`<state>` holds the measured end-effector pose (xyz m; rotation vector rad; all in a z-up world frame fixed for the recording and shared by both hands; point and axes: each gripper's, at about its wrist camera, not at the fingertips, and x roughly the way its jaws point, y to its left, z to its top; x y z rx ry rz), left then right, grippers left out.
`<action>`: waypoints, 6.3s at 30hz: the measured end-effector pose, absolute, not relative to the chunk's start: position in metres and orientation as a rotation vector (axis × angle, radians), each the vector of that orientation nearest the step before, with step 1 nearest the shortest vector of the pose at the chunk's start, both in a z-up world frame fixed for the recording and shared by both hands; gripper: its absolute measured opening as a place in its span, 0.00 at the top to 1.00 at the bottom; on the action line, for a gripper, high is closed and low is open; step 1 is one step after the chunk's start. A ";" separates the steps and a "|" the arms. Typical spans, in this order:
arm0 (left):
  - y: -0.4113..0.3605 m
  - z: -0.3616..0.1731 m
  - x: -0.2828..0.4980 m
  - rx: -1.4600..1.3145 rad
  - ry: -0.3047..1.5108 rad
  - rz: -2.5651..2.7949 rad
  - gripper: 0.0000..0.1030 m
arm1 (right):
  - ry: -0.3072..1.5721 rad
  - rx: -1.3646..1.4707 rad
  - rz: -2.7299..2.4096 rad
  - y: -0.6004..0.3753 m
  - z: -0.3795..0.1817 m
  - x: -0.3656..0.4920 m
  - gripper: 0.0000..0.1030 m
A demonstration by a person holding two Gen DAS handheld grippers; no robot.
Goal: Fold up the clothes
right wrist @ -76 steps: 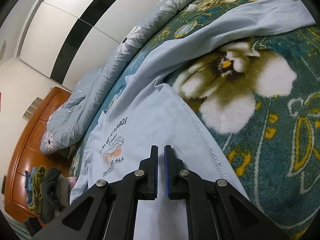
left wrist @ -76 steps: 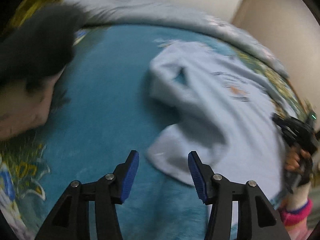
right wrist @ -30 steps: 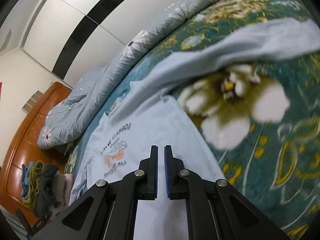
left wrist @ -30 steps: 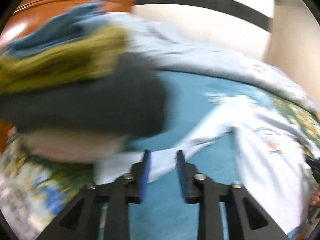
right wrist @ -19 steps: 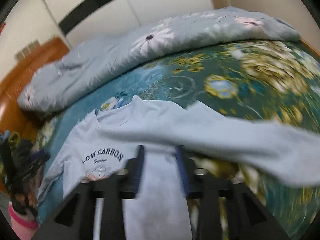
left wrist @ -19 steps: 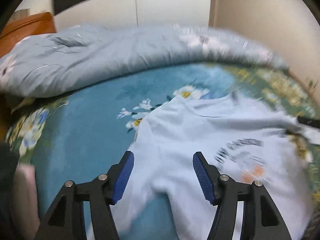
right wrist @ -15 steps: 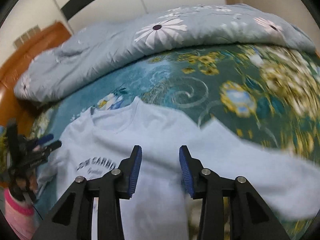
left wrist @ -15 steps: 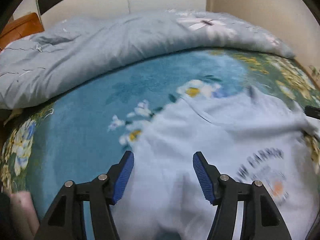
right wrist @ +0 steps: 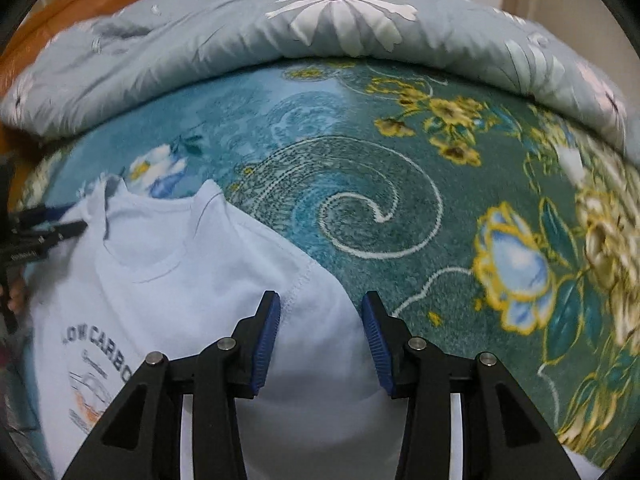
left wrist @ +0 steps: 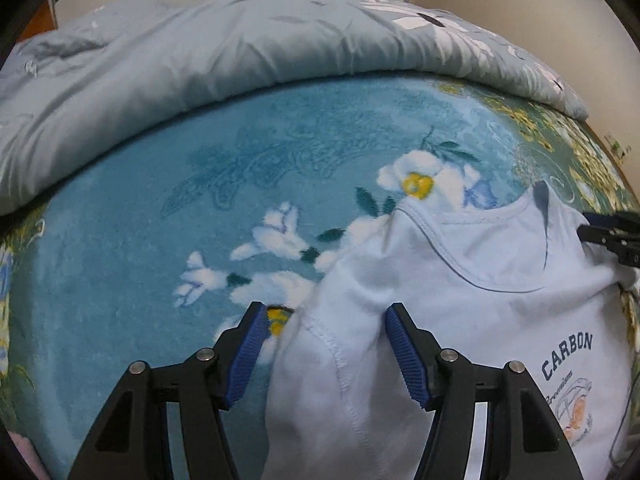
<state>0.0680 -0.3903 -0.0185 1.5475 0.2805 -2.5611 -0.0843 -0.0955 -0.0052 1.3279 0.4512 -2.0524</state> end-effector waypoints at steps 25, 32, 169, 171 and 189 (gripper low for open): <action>-0.373 0.007 0.020 1.368 0.089 -2.493 0.90 | 0.626 1.129 -2.354 -0.153 0.038 -0.112 0.96; -0.379 -0.014 0.014 1.459 0.131 -2.439 0.85 | 0.596 1.215 -2.310 -0.157 0.008 -0.117 0.96; -0.290 0.060 0.231 0.948 0.929 -2.885 0.31 | -0.762 1.224 -2.426 0.085 0.027 0.213 0.70; -0.276 0.072 0.259 0.981 0.885 -2.944 0.31 | -0.822 1.201 -2.410 0.098 0.025 0.216 0.70; -0.432 0.026 0.489 0.993 0.625 -2.164 0.31 | -0.898 1.143 -2.228 0.047 -0.030 0.197 0.68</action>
